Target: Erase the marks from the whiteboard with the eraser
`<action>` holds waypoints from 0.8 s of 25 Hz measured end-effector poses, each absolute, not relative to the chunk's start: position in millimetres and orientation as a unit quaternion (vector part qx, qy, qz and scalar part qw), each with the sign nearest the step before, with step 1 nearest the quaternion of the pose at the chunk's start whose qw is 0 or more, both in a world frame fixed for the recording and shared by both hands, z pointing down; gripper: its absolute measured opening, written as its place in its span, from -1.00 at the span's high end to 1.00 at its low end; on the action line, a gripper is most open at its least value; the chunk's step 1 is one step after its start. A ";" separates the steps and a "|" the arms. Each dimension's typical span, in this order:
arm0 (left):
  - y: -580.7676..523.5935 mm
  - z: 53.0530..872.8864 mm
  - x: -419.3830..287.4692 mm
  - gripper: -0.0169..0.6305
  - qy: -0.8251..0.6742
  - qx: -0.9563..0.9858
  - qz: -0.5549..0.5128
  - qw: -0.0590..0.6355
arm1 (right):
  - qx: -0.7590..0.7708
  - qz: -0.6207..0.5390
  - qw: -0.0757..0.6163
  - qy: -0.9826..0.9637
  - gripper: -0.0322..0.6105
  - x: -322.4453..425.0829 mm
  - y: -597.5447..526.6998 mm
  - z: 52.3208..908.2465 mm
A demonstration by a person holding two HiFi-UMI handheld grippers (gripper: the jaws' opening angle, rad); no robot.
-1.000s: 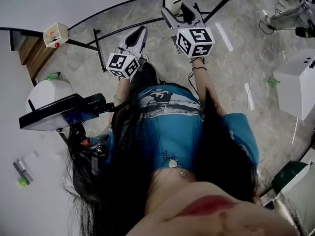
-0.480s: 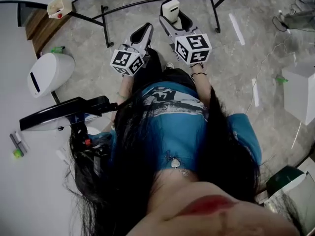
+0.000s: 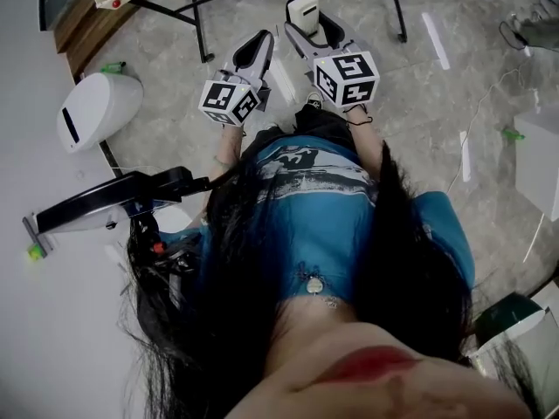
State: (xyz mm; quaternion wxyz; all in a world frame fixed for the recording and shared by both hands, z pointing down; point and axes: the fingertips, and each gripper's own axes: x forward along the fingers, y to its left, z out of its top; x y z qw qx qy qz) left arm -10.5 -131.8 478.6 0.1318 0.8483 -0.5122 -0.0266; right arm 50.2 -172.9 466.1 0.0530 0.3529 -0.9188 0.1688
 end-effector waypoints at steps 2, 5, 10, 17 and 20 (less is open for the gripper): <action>-118.4 474.5 -20.3 0.89 -0.517 0.846 -0.029 0.128 | 0.344 0.168 0.057 -0.922 0.10 38.0 -158.6 465.0; -98.7 468.8 -42.9 0.89 -0.531 0.837 -0.037 0.124 | 0.329 0.168 0.065 -0.927 0.10 14.3 -140.0 462.9; -46.1 469.2 -103.5 0.89 -0.555 0.821 -0.057 0.119 | 0.310 0.165 0.074 -0.933 0.10 -42.3 -89.3 464.7; 34.7 465.2 -142.8 0.89 -0.556 0.820 -0.075 0.115 | 0.304 0.168 0.081 -0.934 0.10 -85.6 -1.6 464.1; 98.3 458.0 -155.0 0.89 -0.550 0.824 -0.085 0.110 | 0.316 0.171 0.075 -0.930 0.10 -91.7 59.9 457.7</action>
